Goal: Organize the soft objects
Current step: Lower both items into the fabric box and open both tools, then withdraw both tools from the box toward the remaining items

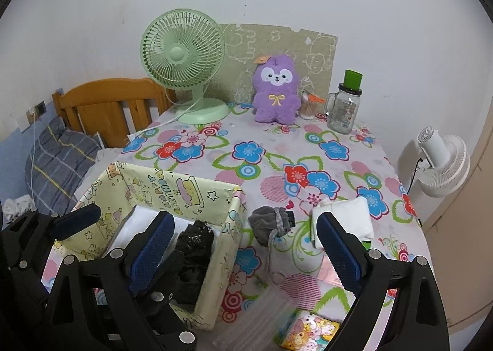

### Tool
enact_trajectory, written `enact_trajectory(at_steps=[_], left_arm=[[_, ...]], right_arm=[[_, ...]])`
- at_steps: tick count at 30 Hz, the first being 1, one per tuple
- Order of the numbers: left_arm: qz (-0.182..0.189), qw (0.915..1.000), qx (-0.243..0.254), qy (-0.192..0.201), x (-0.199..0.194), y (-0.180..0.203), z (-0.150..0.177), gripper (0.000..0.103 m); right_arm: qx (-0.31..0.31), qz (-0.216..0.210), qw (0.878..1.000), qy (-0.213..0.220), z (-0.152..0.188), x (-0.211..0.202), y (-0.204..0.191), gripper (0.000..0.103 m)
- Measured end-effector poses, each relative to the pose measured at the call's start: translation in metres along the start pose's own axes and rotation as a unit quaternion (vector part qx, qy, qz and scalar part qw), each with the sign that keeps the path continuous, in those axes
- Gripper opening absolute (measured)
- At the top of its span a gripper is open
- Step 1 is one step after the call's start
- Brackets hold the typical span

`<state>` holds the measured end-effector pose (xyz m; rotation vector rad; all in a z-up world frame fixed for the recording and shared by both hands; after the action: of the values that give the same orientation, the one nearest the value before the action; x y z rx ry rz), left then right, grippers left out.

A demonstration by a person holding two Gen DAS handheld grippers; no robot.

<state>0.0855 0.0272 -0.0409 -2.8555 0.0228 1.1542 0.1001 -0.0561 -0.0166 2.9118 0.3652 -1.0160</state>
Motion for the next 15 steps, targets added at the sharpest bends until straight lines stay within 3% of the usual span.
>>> enact_trajectory(at_steps=[15], left_arm=[[-0.005, 0.9999, 0.005, 0.012, -0.018, 0.031, 0.001, 0.09]], right_arm=[[0.008, -0.01, 1.0, 0.018, 0.009, -0.025, 0.028, 0.095]])
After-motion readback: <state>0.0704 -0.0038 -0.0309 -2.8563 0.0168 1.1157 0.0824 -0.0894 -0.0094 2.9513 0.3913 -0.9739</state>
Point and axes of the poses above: each gripper's, at about its wrist camera, not at the fingertips, and x roughly the way its jaws point, y to its right, z to its underside, the point moved 1 cm from there along x, roughly the way its jaws point
